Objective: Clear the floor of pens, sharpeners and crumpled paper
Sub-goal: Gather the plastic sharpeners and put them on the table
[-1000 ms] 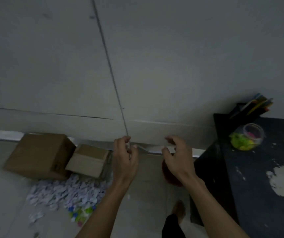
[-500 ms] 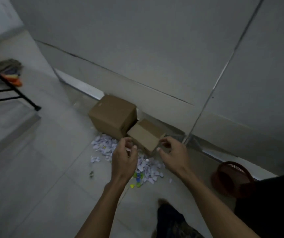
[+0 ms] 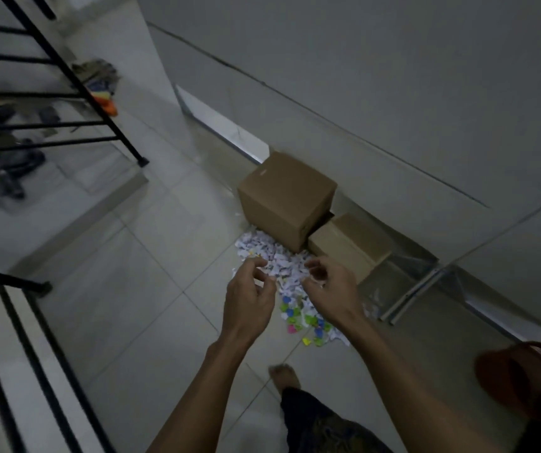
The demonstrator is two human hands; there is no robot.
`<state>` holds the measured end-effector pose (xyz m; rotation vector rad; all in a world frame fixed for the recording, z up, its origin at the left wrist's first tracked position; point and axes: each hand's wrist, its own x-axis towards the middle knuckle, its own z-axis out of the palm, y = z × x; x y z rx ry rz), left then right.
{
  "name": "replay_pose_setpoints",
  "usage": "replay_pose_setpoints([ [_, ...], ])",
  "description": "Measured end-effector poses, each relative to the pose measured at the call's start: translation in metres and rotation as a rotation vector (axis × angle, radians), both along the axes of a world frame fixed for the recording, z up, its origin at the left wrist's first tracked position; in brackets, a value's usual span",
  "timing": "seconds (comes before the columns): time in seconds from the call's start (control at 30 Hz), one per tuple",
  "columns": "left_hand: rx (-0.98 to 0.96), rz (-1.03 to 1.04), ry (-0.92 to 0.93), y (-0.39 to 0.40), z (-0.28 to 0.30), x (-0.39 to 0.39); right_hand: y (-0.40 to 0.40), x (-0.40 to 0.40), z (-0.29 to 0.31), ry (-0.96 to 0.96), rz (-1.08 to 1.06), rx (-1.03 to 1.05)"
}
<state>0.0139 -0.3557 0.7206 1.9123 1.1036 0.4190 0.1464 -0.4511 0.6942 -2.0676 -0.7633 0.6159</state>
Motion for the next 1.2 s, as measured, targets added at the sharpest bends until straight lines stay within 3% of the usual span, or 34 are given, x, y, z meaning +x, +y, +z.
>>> replay_pose_setpoints([
  [0.53, -0.094, -0.192, 0.047, 0.159, -0.013, 0.019, 0.123, -0.009, -0.024, 0.116, -0.177, -0.108],
  [0.67, -0.111, -0.339, 0.056, 0.188, -0.022, 0.033, 0.139, -0.016, -0.027, 0.118, -0.293, -0.109],
  [0.93, -0.183, -0.745, 0.090, 0.230, -0.055, 0.042, 0.152, -0.060, -0.036, 0.178, -0.751, -0.093],
  [1.2, -0.288, -0.825, 0.137, 0.220, -0.109, 0.021, 0.133, -0.111, -0.076, 0.270, -0.922, -0.166],
])
